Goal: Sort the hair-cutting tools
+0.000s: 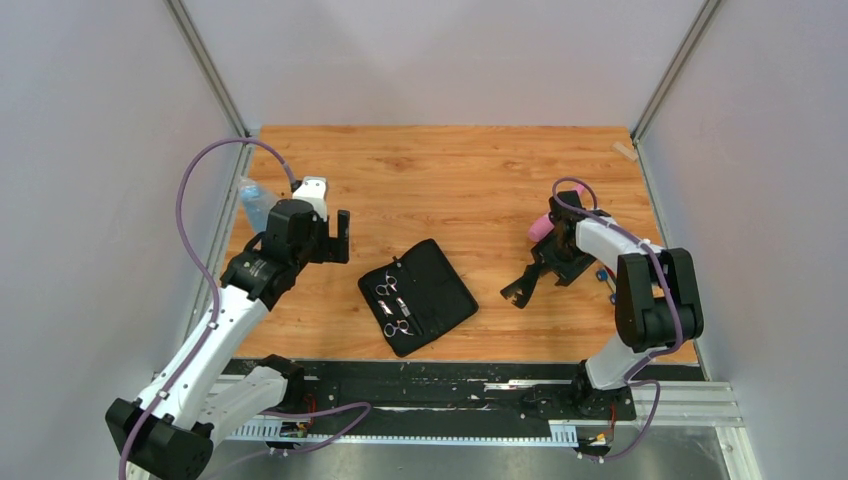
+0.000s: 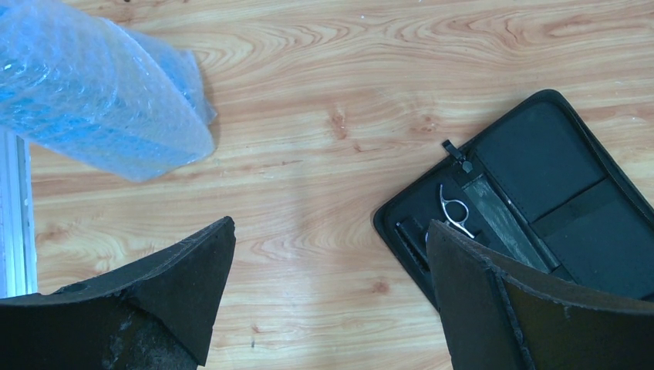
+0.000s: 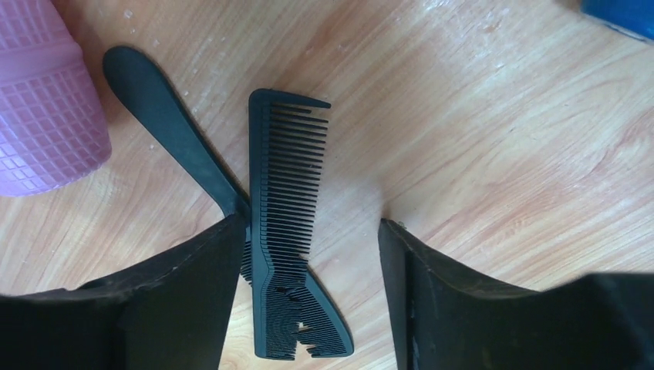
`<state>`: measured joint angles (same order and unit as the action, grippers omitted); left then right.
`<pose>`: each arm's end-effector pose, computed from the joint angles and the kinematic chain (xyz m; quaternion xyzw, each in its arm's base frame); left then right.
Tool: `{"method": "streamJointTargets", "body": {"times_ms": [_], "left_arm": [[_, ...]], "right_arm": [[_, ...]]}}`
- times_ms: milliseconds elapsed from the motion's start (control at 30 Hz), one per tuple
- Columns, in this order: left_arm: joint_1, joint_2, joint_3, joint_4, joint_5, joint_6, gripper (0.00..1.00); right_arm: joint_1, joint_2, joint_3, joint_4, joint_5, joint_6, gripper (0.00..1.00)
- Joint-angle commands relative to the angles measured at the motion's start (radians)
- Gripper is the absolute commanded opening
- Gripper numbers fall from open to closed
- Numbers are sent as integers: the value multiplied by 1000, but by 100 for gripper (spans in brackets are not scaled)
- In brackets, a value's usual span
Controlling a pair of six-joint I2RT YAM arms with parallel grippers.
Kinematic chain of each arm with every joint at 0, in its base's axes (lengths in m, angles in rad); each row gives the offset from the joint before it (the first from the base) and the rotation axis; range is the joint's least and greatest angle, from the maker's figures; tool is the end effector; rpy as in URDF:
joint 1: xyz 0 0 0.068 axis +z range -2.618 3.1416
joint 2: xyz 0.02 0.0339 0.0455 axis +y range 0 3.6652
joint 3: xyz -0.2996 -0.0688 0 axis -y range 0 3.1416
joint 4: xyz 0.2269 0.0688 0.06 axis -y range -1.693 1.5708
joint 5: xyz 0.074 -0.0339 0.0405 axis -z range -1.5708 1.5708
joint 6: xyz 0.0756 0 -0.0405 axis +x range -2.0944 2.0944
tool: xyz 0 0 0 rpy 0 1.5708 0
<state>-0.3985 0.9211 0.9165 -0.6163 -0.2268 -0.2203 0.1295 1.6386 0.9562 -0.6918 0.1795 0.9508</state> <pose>0.1781 -0.0565 0.3251 0.0271 0.8847 -0.0425 0.4634 0.2826 0.0232 0.1704 0.4037 0.9053 -0.0262 0.1297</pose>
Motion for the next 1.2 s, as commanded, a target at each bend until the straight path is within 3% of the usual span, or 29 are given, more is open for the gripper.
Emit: {"method": "streamJointTargets", "body": {"times_ms": [0,367,600,800,1167], "left_arm": [[4,4,-4,37,-10,24,100],[4,25,-2,38,2,27,100],[4,34,-2,38,4,29,100],[4,38,-2,39,4,29,100],[4,49,2,40,58,19,100]], "right_arm": [[-4,55,-17,72,-55,8,61],[3,-36,-80,77,-100,-58,25],[45,-81,-64,72,-134,-181,11],[81,-137,-62,54,-158,-273,5],[208,-245,-8,57,-163,-414,4]]}}
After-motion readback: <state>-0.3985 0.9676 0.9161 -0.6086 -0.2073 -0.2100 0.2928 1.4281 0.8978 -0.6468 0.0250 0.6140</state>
